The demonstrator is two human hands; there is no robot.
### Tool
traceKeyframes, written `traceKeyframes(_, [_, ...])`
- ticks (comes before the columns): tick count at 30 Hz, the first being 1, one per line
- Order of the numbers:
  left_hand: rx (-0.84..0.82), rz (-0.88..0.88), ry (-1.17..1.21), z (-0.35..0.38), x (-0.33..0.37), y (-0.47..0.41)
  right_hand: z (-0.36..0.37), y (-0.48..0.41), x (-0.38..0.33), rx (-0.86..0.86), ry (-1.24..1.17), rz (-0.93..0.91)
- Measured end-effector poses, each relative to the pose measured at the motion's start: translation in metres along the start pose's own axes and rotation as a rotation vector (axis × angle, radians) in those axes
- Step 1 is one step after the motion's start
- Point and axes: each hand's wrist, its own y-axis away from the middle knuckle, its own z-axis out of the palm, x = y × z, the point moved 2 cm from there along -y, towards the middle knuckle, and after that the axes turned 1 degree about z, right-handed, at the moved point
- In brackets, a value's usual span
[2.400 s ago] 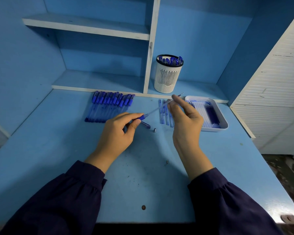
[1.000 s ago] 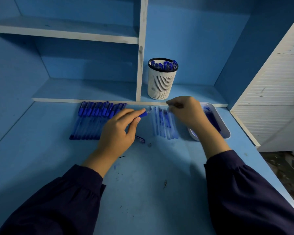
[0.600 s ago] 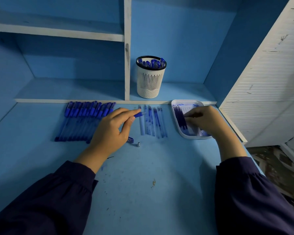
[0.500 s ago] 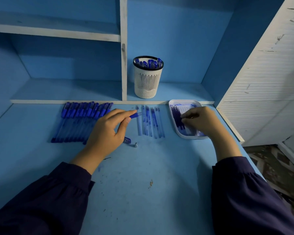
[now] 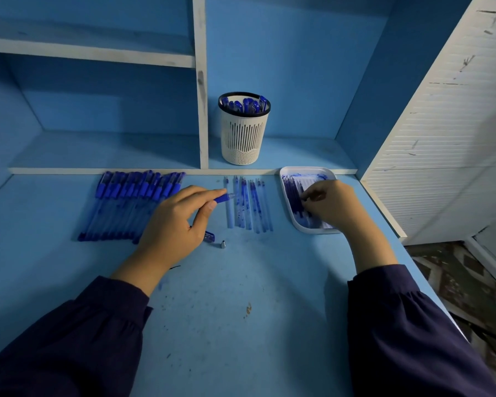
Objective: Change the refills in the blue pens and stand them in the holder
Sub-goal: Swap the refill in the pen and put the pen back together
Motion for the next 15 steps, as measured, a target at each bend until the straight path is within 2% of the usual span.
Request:
traceKeyframes(5, [-0.011,0.002,-0.005,0.001,0.0,0.0,0.004,0.001,-0.004,0.037,0.1,-0.005])
traceKeyframes(9, [-0.006,0.009,0.001,0.001,-0.001,0.0,0.001,0.001,-0.003,0.087,-0.037,0.029])
traceKeyframes(11, [0.0,0.01,0.01,0.001,-0.001,0.0,-0.002,0.004,-0.006,0.087,-0.253,0.022])
traceKeyframes(15, [0.052,0.018,0.041,0.0,0.0,0.0,0.007,0.013,-0.025,0.021,-0.84,0.046])
